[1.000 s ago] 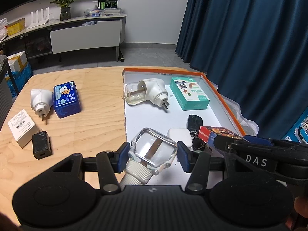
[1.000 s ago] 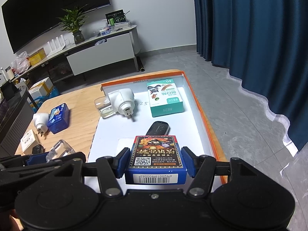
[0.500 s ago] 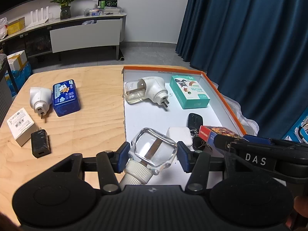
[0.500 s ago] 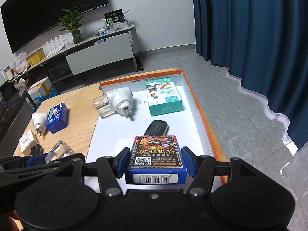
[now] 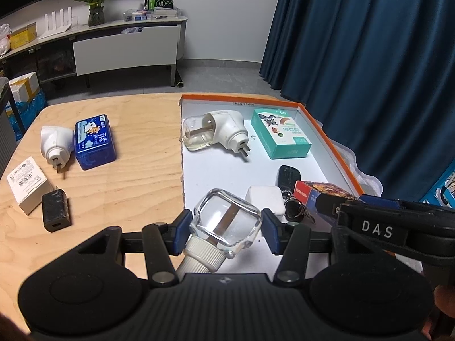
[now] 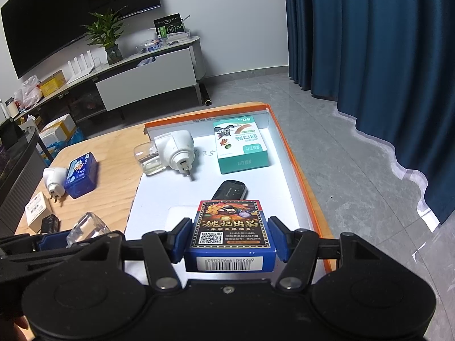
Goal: Organize rigid objects
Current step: 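Lower the glass bottle and red card box into the tray with both tools, then open both tools to release the bottle and card box in the tray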
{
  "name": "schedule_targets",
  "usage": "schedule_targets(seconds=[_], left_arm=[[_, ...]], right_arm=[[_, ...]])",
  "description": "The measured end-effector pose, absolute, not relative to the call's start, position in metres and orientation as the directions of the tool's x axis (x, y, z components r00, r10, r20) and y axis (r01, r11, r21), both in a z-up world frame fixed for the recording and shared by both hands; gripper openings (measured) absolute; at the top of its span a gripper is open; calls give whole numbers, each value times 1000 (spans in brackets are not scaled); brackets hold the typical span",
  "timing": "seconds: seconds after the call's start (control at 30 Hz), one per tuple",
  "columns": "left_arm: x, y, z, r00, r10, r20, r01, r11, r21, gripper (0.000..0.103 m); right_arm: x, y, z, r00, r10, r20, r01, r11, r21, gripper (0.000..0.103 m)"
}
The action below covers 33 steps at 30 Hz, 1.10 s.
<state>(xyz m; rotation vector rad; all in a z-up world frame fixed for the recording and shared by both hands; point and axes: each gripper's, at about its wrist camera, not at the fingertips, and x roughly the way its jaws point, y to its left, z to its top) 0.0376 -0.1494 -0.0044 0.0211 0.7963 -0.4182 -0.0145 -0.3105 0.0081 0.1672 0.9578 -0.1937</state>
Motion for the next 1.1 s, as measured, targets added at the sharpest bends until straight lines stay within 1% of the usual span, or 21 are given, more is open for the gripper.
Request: schedule_targets(seconds=[1.1], left_arm=[[43, -157, -8, 607, -365, -706, 388, 912, -138, 53]], right_arm=[[-7, -316, -4, 541, -112, -833, 249, 968, 31, 71]])
